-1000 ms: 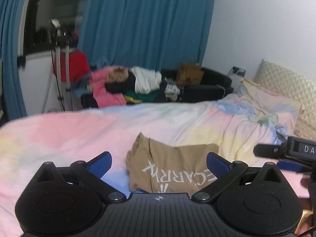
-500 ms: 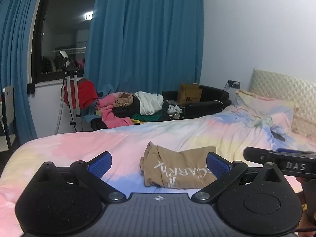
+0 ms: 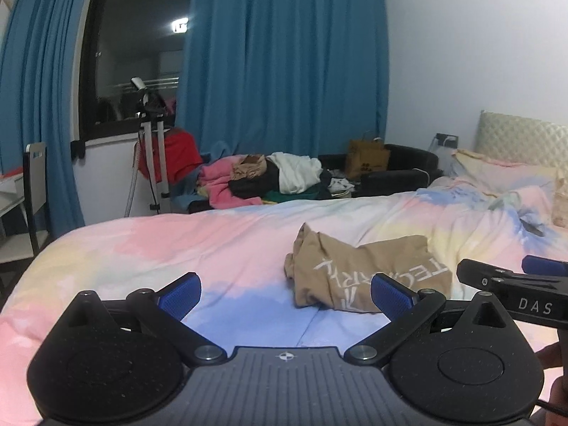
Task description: Fold clothes
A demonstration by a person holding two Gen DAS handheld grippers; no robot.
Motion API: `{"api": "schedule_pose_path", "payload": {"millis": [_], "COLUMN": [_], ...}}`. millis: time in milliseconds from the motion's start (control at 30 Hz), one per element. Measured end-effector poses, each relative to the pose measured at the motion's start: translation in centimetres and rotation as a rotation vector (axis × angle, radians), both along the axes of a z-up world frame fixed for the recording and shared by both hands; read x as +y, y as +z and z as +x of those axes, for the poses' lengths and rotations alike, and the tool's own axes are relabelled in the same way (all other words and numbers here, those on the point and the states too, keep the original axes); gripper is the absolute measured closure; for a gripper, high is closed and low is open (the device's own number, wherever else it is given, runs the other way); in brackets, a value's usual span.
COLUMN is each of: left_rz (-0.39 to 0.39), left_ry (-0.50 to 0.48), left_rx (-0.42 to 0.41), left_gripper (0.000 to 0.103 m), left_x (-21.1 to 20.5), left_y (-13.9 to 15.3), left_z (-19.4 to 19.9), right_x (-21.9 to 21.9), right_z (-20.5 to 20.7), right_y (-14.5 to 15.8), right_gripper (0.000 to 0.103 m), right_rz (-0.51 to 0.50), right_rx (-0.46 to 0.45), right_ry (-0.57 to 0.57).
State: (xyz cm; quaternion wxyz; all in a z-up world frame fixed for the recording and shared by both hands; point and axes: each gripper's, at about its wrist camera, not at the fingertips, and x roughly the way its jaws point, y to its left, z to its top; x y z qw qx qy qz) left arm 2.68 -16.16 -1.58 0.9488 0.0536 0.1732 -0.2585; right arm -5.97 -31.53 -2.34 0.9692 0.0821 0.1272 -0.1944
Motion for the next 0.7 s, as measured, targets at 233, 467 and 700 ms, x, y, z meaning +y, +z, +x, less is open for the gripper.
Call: {"api": "schedule_pose_path", "payload": {"millis": [233,467,700], "left_rz": [-0.012,0.004,0.012], "left_ry": [-0.011,-0.015,-0.009], "left_rx": [0.022,0.021,0.02], "left_gripper": [0.0,0.0,0.0], "left_x": [0.04,-0.21,-0.13], "left_y": [-0.73,-0.97,-0.95], "left_z": [0.27,-0.34,-0.63], "right_x": [0.6,0.88,1.04], "right_z": [0.49,0.08,-0.12], "right_y": [-0.81,-0.88,-0.84], "right_gripper": [0.0,0.0,0.0], "right_rz": [-0.019,-0.016,-0.025], "right_rx": [0.028,0.031,0.033], "right_ry": [-0.003,-0.008,-0.014]}}
